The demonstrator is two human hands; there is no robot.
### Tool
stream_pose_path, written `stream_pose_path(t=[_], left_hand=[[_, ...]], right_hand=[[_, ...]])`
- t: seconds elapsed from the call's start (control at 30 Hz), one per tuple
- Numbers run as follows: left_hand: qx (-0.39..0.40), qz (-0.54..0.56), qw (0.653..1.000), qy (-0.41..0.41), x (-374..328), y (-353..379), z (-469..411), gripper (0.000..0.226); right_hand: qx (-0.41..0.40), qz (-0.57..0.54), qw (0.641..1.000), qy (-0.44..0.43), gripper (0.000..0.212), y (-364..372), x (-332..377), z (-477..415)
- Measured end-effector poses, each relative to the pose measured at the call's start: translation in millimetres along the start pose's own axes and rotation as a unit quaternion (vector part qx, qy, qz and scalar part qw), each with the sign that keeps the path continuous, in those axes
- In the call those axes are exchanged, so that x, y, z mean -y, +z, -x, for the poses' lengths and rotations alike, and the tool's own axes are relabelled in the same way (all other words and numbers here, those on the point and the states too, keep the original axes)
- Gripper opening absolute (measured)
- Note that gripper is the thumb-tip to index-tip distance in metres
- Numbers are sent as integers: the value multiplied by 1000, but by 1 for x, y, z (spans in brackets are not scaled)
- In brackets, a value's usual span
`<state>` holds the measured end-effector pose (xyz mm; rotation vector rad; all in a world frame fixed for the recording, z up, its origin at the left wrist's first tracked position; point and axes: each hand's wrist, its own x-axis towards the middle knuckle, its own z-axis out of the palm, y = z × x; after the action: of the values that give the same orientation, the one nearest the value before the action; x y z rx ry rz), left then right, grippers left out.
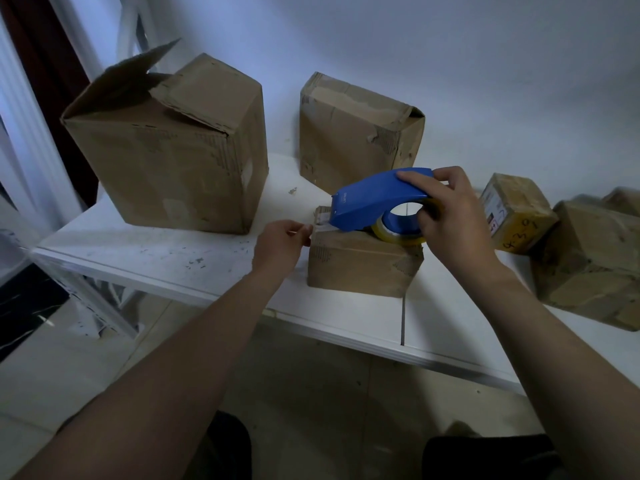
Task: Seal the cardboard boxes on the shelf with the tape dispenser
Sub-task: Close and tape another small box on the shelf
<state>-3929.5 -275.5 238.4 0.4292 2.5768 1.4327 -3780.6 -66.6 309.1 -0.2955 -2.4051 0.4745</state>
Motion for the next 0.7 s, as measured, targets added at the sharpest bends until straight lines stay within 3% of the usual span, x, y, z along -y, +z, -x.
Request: stream_pose_path(t=[0.17, 0.23, 0.3, 0.4, 0.5, 0.57, 0.7], left_hand=[[66, -131, 988, -38, -3, 1, -1, 42], [120, -124, 981, -83, -6, 0, 3, 59], [129, -122, 980, -93, -9, -3, 5, 60], [65, -121, 990, -19, -17, -14, 8, 42], [32, 12, 999, 32, -24, -20, 12, 34], [62, 17, 995, 71, -26, -19, 20, 38], [140, -91, 970, 176, -18, -11, 34, 57]], right_hand=[[4, -3, 1000, -3, 65, 2, 2, -1], [6, -5, 1000, -2, 66, 3, 2, -2], [7, -5, 1000, -1, 66, 4, 2, -2], [5, -13, 1000, 2, 66, 5, 1, -3], [2, -28, 1000, 10, 66, 4, -2, -3], [5, -35, 999, 15, 68, 3, -4, -4], [17, -42, 999, 12, 71, 2, -8, -4]])
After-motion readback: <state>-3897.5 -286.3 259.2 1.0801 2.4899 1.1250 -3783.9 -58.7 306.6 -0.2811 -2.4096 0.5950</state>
